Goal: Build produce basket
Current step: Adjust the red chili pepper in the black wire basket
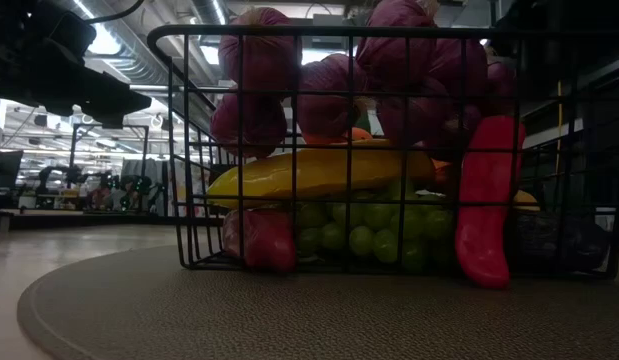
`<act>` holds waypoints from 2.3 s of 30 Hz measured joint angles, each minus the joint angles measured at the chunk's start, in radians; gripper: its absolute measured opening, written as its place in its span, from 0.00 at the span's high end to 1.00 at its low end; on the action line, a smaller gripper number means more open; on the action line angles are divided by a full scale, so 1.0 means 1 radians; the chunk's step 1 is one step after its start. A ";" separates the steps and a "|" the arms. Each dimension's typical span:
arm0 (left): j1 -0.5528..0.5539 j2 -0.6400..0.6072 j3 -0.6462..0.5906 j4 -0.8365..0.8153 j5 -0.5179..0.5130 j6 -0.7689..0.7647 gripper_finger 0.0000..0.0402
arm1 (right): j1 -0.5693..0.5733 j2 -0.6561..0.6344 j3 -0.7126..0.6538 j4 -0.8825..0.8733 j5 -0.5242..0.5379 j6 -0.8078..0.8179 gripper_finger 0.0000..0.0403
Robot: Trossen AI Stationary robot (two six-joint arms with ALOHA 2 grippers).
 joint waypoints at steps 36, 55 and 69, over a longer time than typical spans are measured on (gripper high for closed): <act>0.000 0.000 0.000 0.000 0.000 0.000 0.53 | -0.005 0.049 -0.044 0.038 0.193 0.224 0.64; 0.000 0.000 0.000 0.000 0.000 0.000 0.53 | -0.005 0.049 -0.041 0.111 0.152 0.217 0.98; 0.000 0.000 0.000 0.000 0.000 0.000 0.53 | 0.036 0.050 0.107 0.084 0.155 0.164 0.99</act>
